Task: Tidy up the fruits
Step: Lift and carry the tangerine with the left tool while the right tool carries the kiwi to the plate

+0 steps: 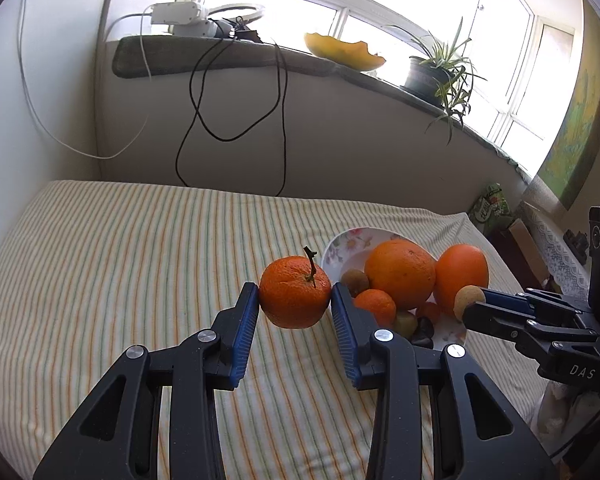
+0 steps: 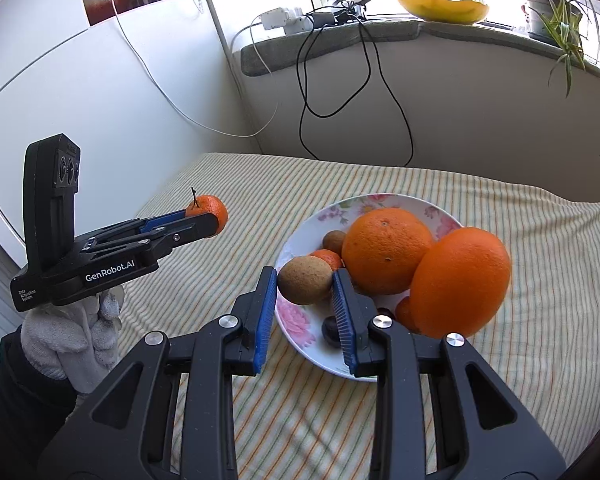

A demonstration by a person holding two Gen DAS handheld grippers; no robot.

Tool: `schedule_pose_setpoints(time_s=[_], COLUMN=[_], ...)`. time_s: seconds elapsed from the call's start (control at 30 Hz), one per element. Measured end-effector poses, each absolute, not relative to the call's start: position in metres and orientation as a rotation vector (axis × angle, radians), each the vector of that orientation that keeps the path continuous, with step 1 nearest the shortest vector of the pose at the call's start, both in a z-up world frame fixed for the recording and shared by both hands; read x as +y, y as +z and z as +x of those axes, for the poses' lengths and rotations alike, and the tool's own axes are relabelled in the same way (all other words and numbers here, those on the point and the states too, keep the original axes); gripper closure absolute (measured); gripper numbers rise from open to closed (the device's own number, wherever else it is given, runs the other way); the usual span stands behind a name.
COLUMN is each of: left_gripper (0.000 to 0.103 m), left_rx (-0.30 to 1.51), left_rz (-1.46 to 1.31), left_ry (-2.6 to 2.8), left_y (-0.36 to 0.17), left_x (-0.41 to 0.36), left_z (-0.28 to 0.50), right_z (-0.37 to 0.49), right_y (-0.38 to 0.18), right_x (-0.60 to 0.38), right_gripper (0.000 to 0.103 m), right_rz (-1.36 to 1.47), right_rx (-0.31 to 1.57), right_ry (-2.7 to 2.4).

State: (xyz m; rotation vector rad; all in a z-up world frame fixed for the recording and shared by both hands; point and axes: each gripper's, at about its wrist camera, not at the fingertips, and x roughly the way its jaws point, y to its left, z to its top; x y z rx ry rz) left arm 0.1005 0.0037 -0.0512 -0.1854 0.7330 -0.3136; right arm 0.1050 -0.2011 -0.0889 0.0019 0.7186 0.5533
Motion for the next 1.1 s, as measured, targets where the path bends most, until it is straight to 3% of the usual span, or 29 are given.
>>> schedule_pose_setpoints(time_s=[1.1], left_gripper=[0.067], left_rx=[0.784], left_rz=[-0.141], left_ry=[-0.398], left_y=[-0.06], left_x=[-0.053], left_z=[0.146], right_z=[0.107], right_y=[-0.118], right_x=[-0.237], right_gripper=[0.073], right_rz=[0.055], right_rx=[0.77], right_ry=[0.535])
